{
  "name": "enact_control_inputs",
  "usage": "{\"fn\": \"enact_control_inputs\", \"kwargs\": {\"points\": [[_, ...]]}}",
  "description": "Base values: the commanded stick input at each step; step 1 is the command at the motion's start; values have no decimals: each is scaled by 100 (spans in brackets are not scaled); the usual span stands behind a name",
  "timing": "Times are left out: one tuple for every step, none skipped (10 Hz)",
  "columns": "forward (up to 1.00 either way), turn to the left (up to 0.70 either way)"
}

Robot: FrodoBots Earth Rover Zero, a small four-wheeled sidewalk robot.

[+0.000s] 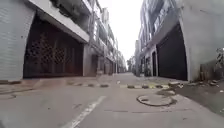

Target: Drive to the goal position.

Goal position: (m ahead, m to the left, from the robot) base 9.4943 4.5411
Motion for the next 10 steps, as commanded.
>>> {"fn": "enact_control_inputs", "kwargs": {"points": [[85, 0], [85, 0], [85, 0], [85, 0], [85, 0], [85, 0], [85, 0], [85, -9], [85, -29], [85, -14]]}}
